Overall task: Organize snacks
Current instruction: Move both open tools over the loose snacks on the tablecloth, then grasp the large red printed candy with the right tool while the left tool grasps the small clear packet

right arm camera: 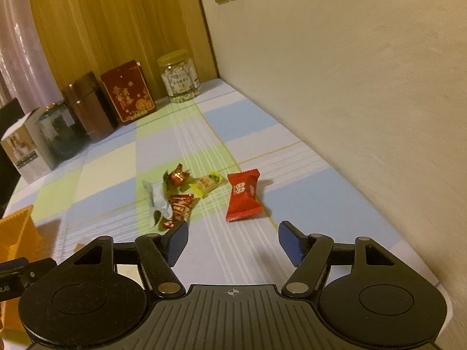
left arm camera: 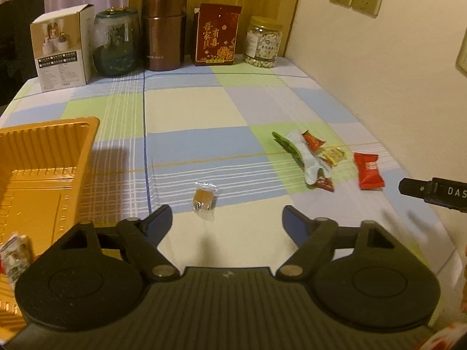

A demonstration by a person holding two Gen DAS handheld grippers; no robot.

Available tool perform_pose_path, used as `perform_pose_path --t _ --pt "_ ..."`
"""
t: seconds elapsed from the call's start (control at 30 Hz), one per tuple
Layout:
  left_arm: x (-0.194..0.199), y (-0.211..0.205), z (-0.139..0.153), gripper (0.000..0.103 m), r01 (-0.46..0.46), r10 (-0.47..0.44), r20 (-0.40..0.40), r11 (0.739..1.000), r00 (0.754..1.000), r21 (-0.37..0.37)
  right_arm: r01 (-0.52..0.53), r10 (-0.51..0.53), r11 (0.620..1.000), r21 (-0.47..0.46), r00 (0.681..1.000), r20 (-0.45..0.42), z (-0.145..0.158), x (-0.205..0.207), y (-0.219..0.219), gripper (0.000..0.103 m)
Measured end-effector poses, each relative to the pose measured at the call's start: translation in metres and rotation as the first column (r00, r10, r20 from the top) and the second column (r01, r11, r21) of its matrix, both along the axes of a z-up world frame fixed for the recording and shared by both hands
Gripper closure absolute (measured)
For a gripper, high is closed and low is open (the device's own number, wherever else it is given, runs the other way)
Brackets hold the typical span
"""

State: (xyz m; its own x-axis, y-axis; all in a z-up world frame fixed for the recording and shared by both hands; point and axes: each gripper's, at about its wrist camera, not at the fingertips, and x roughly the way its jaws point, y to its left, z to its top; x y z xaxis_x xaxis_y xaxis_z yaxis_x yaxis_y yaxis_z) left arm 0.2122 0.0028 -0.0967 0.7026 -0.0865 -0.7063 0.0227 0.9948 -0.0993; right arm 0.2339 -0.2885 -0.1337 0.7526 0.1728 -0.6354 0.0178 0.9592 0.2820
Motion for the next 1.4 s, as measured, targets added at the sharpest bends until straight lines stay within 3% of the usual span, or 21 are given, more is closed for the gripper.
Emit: perform_pose_path --t 0.13,0.33,0.67,0.73,0.77,1.03,1.17,1.33,1.4 --pt "0.014 -0.002 -0.015 0.032 0.007 -0.007 0.008 1.0 1.0 0.026 0.011 -0.011 1.0 -0.004 1.0 -0.001 -0.01 0.012 -0.001 0.034" --pt "0.033 -0.005 -0.036 0.046 0.009 -0.012 0.025 0.996 1.0 0.086 0.015 -0.015 1.0 -0.01 1.0 0.004 -0.018 0.023 -0.001 0.034" --pt "0.056 -0.006 -0.057 0.067 0.014 -0.011 -0.02 0.991 1.0 0.133 0.005 -0.005 1.0 -0.014 1.0 -0.002 -0.027 0.034 0.0 0.034" --pt "0.058 -0.006 -0.058 0.074 0.013 -0.009 -0.03 0.993 0.999 0.121 0.001 -0.001 1.0 -0.02 1.0 -0.001 -0.029 0.038 0.001 0.034" --pt "0.058 -0.007 -0.058 0.082 0.014 -0.01 -0.034 0.993 0.999 0.119 -0.001 0.001 1.0 -0.022 1.0 0.0 -0.029 0.04 0.002 0.034" --pt "0.048 -0.014 -0.049 0.083 0.001 0.0 -0.026 0.999 1.0 0.05 -0.019 0.02 0.996 -0.09 1.0 0.011 -0.033 0.067 0.009 0.034" --pt "0.04 -0.017 -0.046 0.083 0.003 -0.003 -0.025 1.0 1.0 0.031 -0.035 0.033 0.995 -0.095 0.999 -0.025 -0.044 0.085 0.01 0.051" --pt "0.034 -0.021 -0.044 0.083 0.017 -0.016 -0.031 0.999 0.999 0.028 -0.054 0.05 0.991 -0.12 0.998 -0.043 -0.054 0.098 0.014 0.057" --pt "0.033 -0.021 -0.044 0.083 0.017 -0.016 -0.032 1.0 0.999 0.026 -0.062 0.057 0.989 -0.133 0.997 -0.044 -0.056 0.099 0.016 0.067"
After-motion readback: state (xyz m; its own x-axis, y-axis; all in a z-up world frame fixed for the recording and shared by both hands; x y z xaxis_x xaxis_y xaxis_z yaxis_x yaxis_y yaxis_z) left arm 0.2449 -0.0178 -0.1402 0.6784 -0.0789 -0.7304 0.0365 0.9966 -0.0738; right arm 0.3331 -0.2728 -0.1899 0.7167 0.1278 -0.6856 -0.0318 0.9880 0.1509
